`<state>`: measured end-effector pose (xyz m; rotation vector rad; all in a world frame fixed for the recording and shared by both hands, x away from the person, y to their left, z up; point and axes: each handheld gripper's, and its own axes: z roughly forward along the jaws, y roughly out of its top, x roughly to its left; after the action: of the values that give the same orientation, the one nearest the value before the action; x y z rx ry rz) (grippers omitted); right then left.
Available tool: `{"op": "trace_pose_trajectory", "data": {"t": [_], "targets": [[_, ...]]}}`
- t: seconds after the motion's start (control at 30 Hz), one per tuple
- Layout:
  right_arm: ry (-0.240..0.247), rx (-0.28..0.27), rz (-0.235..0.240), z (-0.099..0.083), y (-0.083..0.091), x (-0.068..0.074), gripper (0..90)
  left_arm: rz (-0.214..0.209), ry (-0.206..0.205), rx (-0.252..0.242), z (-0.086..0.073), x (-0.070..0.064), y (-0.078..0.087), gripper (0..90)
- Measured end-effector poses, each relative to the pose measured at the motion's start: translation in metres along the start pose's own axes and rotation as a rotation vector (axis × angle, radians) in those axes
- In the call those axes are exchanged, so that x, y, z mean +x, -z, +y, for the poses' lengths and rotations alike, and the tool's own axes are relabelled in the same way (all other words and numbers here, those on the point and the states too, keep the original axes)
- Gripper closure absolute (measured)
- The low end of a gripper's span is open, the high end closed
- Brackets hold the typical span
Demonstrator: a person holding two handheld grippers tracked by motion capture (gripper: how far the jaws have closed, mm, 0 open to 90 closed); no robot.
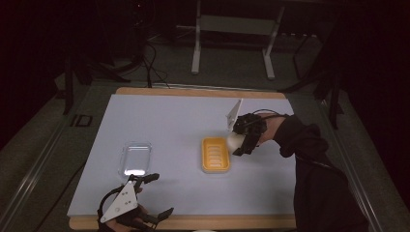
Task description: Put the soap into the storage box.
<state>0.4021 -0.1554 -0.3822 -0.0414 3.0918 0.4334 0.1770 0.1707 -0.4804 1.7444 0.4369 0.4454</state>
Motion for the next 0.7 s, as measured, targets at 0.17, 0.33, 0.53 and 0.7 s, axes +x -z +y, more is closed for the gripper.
{"op": "trace_pose_trajectory", "data": {"t": [0.17,0.33,0.53,0.7], "targets": [[0.025,-0.009,-0.001,0.007,-0.008,0.002,23.1,-0.002,0.002,-0.005,0.0,0.0,0.001,0.1],[-0.004,-0.037,0.01,0.013,-0.015,-0.001,23.1,-0.006,-0.005,0.009,0.0,0.0,0.0,0.1],[-0.037,-0.076,0.001,0.014,-0.032,-0.007,23.0,-0.011,-0.001,0.003,0.0,0.0,0.0,0.1],[-0.059,-0.108,0.003,0.013,-0.049,-0.01,23.0,-0.016,-0.002,0.005,0.0,0.0,0.0,0.1]]}}
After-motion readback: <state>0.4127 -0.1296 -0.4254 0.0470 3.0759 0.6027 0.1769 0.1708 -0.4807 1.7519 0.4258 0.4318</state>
